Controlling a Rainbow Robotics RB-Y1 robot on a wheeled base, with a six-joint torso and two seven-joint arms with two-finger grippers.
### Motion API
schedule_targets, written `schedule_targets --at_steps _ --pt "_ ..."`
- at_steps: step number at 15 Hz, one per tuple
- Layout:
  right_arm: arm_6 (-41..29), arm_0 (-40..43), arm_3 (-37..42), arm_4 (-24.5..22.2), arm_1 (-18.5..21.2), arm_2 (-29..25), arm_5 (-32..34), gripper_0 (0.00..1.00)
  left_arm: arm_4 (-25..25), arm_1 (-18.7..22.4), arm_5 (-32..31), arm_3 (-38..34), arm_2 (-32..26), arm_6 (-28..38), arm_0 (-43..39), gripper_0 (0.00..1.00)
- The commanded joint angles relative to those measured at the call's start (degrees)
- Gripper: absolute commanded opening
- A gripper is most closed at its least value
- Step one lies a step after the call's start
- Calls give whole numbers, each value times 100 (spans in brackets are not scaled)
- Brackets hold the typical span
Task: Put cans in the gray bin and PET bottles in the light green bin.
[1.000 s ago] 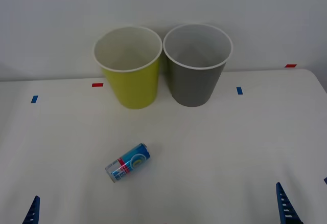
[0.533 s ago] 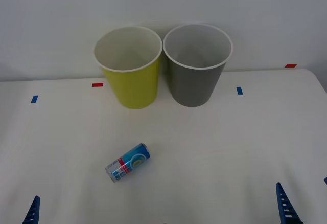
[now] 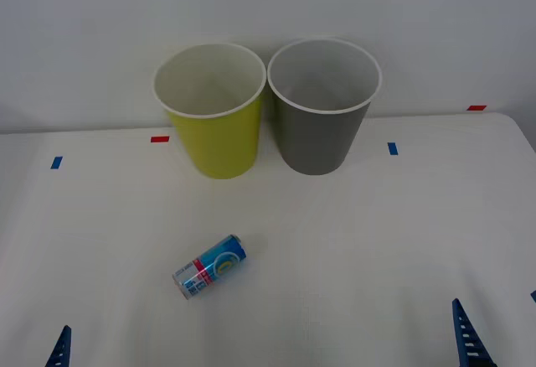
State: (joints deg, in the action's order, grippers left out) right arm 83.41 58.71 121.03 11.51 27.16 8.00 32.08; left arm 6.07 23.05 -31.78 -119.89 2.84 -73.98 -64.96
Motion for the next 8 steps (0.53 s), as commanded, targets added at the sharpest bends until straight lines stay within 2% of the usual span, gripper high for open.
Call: schedule_targets --at_steps 1,5,8 --pt "0 0 0 0 0 0 0 100 -203 261 -12 19 14 -11 62 100" --pt "0 0 0 0 0 0 0 100 -36 1061 58 19 234 -11 493 100" --pt "0 0 0 0 0 0 0 100 -36 1623 357 19 542 -3 968 100"
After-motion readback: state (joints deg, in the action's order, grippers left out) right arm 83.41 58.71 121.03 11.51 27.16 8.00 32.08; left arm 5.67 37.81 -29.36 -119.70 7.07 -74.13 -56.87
